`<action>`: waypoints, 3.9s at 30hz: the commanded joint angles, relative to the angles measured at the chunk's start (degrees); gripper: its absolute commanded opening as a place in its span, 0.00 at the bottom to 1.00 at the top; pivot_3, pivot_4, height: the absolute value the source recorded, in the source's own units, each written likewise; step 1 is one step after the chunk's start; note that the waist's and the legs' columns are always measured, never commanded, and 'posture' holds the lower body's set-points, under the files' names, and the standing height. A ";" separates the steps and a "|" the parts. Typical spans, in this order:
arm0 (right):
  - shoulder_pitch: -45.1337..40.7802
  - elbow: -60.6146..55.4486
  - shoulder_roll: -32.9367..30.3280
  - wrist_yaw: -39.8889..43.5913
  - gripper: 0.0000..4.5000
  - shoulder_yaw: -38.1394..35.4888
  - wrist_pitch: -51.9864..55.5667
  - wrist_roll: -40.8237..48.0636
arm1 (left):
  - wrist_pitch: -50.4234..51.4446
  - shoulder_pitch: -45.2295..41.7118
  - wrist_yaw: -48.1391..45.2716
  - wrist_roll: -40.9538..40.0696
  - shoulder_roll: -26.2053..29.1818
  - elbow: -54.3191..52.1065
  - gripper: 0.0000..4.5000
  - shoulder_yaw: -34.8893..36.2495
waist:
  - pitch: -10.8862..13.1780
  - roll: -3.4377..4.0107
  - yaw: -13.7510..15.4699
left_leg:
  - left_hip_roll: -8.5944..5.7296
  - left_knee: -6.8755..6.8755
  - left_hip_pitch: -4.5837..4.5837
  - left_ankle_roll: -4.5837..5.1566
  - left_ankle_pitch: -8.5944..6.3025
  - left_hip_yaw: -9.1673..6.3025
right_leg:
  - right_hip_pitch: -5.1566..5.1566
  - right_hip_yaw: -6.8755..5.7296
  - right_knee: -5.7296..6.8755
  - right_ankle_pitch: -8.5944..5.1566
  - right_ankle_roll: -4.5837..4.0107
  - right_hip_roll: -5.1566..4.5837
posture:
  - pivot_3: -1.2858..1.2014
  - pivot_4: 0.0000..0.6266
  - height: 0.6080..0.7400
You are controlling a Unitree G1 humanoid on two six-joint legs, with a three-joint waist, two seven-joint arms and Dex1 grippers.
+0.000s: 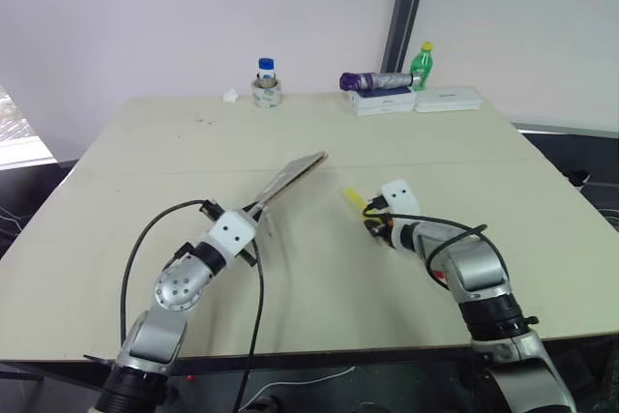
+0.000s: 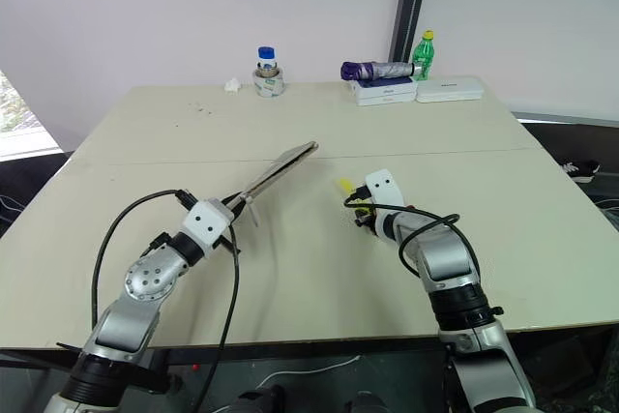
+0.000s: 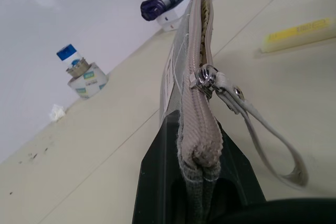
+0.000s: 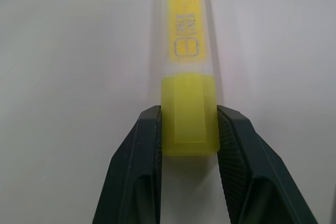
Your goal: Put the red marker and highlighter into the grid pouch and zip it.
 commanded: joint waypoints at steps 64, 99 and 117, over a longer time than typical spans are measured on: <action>-0.97 -16.23 -21.23 22.14 0.19 -0.68 -4.01 9.13 | -0.90 0.40 -3.65 -3.01 -1.16 -1.61 0.00 -1.01 | 0.02 -0.03 0.27 | 0.02 0.00 -0.03 0.00 0.00 -0.02 | 0.02 -0.03 -0.08 -0.01 0.01 -0.04 | 0.52 0.24 1.00; -0.71 -15.61 -20.33 22.68 0.19 2.10 -4.78 8.97 | -3.04 -0.01 -4.71 -1.87 -0.32 -1.28 0.00 -2.50 | 0.02 -0.03 0.28 | 0.03 0.00 -0.03 0.00 0.00 -0.02 | 0.03 -0.03 -0.10 -0.01 0.00 -0.04 | 0.52 0.24 1.00; -0.41 -20.74 -23.86 33.12 0.19 11.23 -8.65 7.64 | -17.47 0.65 -15.21 0.63 8.94 1.53 0.00 -8.31 | 0.03 -0.02 0.27 | 0.08 -0.03 -0.04 0.00 -0.01 -0.03 | 0.04 -0.04 -0.18 -0.01 0.00 -0.10 | 0.52 0.24 1.00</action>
